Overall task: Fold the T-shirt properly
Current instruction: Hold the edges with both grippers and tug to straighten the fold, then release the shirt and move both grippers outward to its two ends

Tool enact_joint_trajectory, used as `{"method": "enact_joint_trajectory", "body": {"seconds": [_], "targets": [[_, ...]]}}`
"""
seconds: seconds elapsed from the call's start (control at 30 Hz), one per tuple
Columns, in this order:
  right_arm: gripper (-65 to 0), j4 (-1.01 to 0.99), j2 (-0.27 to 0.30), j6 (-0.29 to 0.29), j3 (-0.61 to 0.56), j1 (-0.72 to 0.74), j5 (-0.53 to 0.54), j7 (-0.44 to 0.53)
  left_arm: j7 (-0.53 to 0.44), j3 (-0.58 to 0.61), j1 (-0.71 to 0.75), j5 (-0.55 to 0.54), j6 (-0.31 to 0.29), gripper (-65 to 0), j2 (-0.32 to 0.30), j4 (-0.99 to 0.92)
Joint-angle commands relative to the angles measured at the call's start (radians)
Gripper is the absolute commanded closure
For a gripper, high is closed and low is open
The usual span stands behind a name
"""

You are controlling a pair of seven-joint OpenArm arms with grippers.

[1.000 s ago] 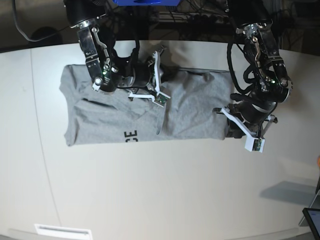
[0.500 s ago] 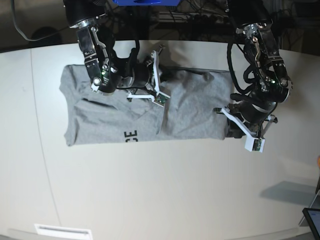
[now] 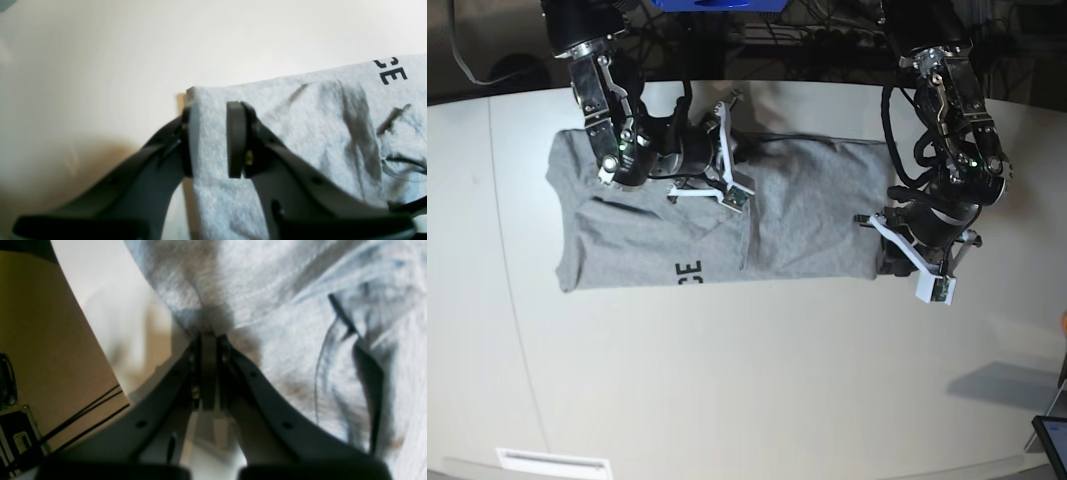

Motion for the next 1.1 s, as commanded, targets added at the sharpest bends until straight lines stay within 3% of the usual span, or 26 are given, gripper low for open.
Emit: {"method": "enact_joint_trajectory", "body": {"seconds": [0.0, 0.2, 0.3, 0.8, 0.9, 1.0, 1.07], "targets": [[-0.4, 0.017, -0.007, 0.006, -0.003, 0.024, 0.016, 0.013, -0.020, -0.001, -0.014, -0.006, 0.000, -14.3, -0.009, 0.013], [-0.4, 0.060, -0.006, 0.006, -0.003, 0.045, 0.016, -0.036, -0.020, -0.001, -0.014, -0.006, 0.000, -14.3, -0.009, 0.010], [-0.4, 0.081, -0.006, -0.042, -0.005, 0.049, 0.017, -0.069, -0.020, -0.001, -0.014, -0.006, 0.000, -14.3, -0.009, 0.001], [-0.9, 0.077, -0.011, -0.059, 0.006, -0.005, 0.019, -0.062, -0.019, -0.001, -0.014, -0.006, 0.000, -14.3, -0.009, 0.001], [-1.2, 0.077, -0.012, -0.123, 0.015, -0.007, 0.019, -0.062, -0.019, -0.001, -0.014, -0.006, 0.000, -14.3, -0.009, 0.001], [-7.7, 0.077, -0.015, -0.172, 0.067, -0.010, 0.022, -0.062, -0.017, -0.001, -0.014, -0.006, 0.000, -14.3, -0.009, 0.001], [-18.0, 0.078, -0.015, -0.174, 0.075, -0.011, 0.022, -0.062, -0.017, -0.001, -0.014, -0.006, 0.000, -14.3, -0.009, 0.001]]}}
